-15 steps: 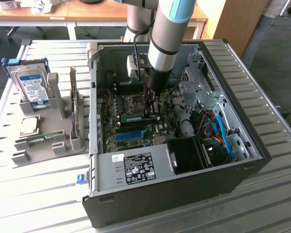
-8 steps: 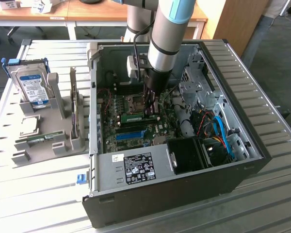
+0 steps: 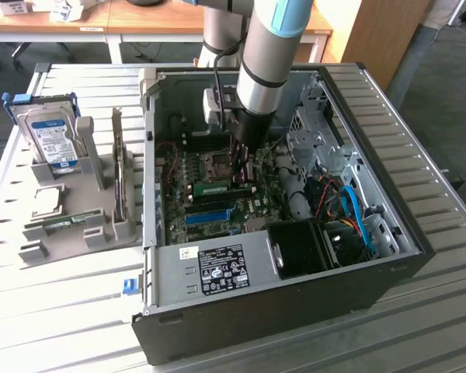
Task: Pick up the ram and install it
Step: 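Insert the ram into the slot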
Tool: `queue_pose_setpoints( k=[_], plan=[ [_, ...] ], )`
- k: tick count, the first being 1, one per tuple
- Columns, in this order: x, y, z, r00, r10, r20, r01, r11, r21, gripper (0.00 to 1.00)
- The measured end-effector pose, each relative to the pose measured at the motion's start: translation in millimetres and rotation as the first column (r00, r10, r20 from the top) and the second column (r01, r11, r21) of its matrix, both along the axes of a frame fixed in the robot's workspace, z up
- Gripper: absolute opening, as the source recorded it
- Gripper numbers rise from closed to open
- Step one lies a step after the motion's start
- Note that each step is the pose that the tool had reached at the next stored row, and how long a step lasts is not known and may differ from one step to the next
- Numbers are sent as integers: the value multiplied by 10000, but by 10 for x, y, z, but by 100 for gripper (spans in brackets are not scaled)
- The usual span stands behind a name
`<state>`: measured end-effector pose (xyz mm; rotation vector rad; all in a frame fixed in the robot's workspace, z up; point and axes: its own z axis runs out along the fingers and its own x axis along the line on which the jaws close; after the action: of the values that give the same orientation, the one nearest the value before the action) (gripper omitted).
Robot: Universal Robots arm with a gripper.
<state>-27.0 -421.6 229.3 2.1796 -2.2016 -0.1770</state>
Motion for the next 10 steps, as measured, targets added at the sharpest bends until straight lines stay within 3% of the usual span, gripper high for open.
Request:
queue_pose_setpoints(
  k=[5,10],
  plan=[
    [0,-3,133,10000,2,-9,-2,10000,-21,12],
    [-1,-3,137,10000,32,-8,-32,10000,-19,12]
  ],
)
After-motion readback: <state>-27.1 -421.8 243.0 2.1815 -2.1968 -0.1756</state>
